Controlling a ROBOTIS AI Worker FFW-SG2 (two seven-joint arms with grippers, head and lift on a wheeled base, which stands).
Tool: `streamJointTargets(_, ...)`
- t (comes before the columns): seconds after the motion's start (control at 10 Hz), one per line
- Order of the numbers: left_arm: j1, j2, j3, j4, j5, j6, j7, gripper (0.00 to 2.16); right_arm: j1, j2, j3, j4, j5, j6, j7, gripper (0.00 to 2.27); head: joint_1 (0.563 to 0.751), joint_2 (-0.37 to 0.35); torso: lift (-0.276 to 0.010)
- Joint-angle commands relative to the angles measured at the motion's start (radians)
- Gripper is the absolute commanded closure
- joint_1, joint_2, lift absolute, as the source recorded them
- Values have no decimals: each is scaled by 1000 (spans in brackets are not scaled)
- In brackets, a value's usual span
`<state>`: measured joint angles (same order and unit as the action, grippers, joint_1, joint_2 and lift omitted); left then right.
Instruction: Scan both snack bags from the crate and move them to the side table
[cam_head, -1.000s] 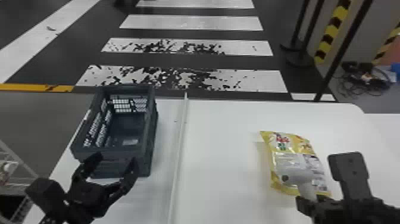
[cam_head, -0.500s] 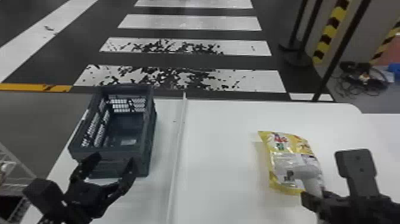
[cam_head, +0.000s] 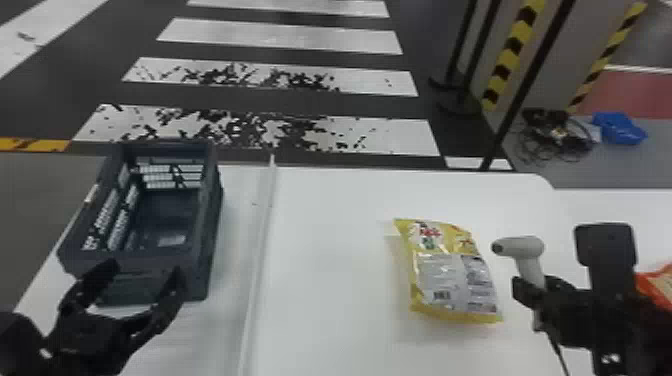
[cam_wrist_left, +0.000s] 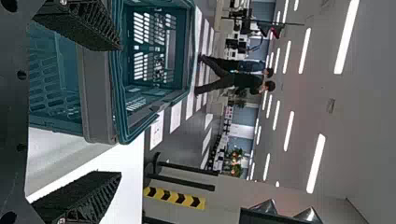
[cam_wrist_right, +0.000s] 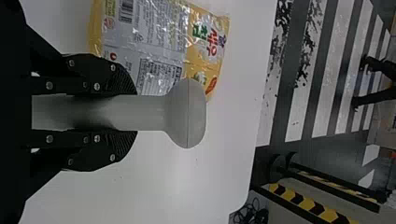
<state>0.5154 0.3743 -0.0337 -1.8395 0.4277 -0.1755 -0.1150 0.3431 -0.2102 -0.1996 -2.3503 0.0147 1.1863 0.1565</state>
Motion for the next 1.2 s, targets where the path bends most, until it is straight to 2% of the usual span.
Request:
streamJointTargets(0.0, 0, 0, 0, -1, 0, 0, 0, 36, -6, -34, -47, 72, -35, -138, 0, 2223, 695, -129, -99)
streamJointTargets(0.1, 0, -1, 0, -3, -1, 0, 0, 36, -18, -47, -84, 149, -67, -245, 8, 2223, 695, -152, -99)
streamJointTargets(0.2, 3, -5, 0, -6, -1, 0, 0, 36, -53, -67, -90, 230, -81, -285, 11, 2223, 695, -162, -99)
streamJointTargets(0.6, 8, -6, 6, -6, -1, 0, 0, 36, -200, -100, -96, 511, -87, -356, 63, 2219, 695, -216, -99)
streamJointTargets(0.8, 8, -6, 9, -4, -1, 0, 0, 36, -248, -118, -89, 620, -67, -417, 66, 2223, 695, -235, -99)
streamJointTargets(1.1, 6, -8, 11, -3, -1, 3, 0, 36, -315, -143, -67, 758, -53, -423, 90, 2223, 695, -254, -99)
